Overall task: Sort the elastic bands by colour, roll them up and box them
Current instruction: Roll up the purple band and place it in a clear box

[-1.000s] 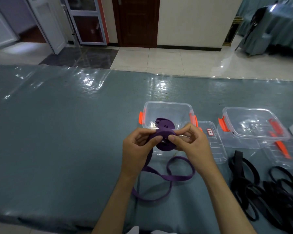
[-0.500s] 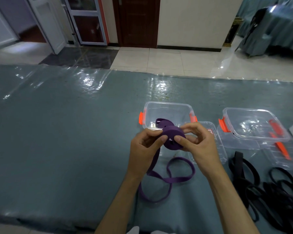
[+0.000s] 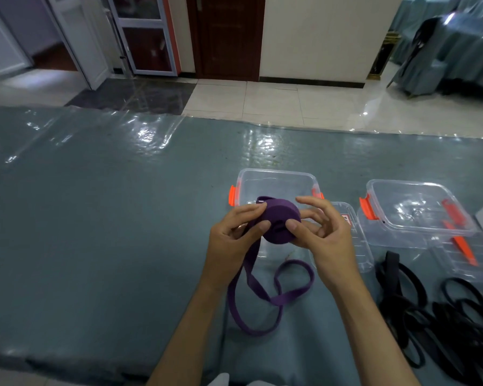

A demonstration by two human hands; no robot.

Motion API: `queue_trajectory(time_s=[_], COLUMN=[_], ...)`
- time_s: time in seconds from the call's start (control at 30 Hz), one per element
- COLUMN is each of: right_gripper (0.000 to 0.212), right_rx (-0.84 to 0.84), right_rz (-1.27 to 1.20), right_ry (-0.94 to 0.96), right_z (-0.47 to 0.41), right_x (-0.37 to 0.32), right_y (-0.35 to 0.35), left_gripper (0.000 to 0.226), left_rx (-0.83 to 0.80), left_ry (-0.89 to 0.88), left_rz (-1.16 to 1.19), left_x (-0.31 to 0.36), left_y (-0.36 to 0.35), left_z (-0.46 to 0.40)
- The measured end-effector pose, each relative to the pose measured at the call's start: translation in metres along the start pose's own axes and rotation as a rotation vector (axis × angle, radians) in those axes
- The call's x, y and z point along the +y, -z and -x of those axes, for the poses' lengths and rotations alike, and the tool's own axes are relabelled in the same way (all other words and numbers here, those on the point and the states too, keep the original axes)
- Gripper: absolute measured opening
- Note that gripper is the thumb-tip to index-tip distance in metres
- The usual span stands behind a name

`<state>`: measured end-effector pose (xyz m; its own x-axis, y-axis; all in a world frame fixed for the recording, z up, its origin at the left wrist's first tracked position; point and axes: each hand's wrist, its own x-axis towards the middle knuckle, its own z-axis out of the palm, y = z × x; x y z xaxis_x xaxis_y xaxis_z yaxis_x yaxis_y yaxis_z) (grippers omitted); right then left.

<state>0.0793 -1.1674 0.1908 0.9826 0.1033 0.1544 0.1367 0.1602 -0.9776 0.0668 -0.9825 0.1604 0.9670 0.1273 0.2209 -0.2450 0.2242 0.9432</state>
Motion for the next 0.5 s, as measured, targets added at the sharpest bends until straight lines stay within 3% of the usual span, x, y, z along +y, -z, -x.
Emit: queue_trajectory(time_s=[0.1, 0.3, 0.5], right_gripper=[0.032, 0.027, 0.019], right_rx=[-0.037, -0.003, -0.018], right_rz=[0.018, 0.126, 0.063], right_ry=[0.007, 0.046, 0.128], right_z=[-0.001, -0.014, -0.022], right_x=[0.001, -0.014, -0.026], right_y=[-0.003, 0.0, -0.01], left_gripper=[0.035, 0.028, 0.041], left_rx=[-0.063, 0.051, -0.052], left_ry=[0.023, -0.015, -0.034], left_rz=[0.025, -0.044, 0.06], left_x=[0.007, 0.012, 0.031], left_y=[0.007, -0.003, 0.0], left_z=[-0.003, -0.004, -0.018])
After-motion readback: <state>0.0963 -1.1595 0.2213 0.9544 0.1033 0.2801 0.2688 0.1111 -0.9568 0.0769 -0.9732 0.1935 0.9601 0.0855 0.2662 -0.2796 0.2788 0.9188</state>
